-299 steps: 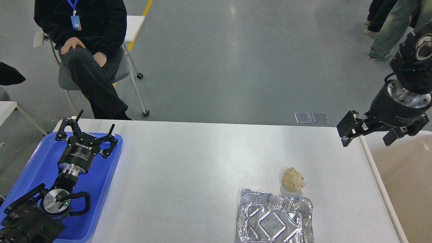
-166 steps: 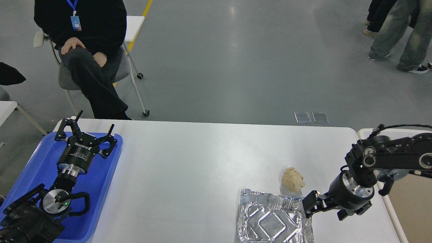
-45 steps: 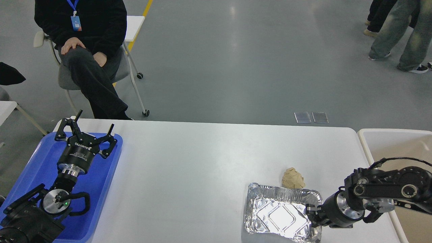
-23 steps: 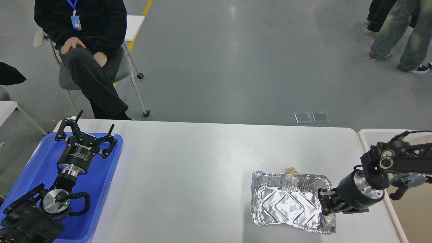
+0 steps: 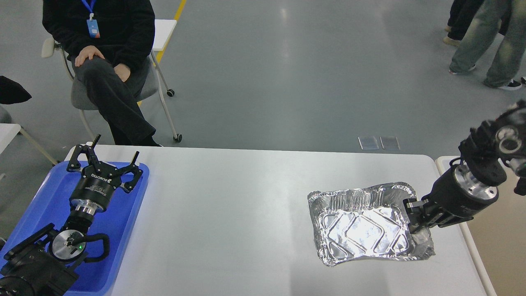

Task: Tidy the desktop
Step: 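Lift the foil tray with the right gripper toward the white bin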

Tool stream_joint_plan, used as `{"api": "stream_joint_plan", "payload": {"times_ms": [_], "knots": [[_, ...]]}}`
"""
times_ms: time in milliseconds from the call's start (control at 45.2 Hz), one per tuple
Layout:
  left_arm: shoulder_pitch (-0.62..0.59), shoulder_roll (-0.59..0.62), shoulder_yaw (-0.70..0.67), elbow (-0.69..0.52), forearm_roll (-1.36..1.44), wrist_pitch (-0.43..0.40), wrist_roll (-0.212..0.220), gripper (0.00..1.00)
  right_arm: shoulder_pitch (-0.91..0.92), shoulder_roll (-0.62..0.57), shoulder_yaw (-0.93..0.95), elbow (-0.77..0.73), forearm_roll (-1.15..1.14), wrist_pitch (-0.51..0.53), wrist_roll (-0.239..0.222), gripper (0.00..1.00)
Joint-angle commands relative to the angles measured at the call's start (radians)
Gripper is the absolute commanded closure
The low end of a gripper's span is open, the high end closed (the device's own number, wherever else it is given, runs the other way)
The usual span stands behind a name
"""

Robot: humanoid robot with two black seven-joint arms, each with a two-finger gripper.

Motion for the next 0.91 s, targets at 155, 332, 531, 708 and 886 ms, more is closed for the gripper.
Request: {"api": "stream_joint_plan", "payload": {"times_ms": [155, 332, 531, 708, 886], "knots": [[0.000, 0.000, 0.000, 0.000, 0.000, 0.000, 0.000, 0.01, 0.388, -0.002, -0.241, 0.012, 0.069, 0.131, 0.002, 1.00], [0.000, 0.000, 0.000, 0.000, 0.000, 0.000, 0.000, 0.01, 0.547, 0.011, -0.341, 0.010, 0.129, 0.131, 0.005, 1.00], [0.000, 0.000, 0.000, 0.000, 0.000, 0.000, 0.000, 0.01, 0.664, 0.024, -0.400, 0.010, 0.137, 0.131, 0.005, 1.00], [0.000, 0.000, 0.000, 0.000, 0.000, 0.000, 0.000, 0.01, 0.704, 0.032, -0.429, 0.009, 0.137, 0.131, 0.005, 1.00], [0.000, 0.000, 0.000, 0.000, 0.000, 0.000, 0.000, 0.01, 0.704, 0.018, -0.456, -0.017, 0.134, 0.131, 0.005, 1.00]]}}
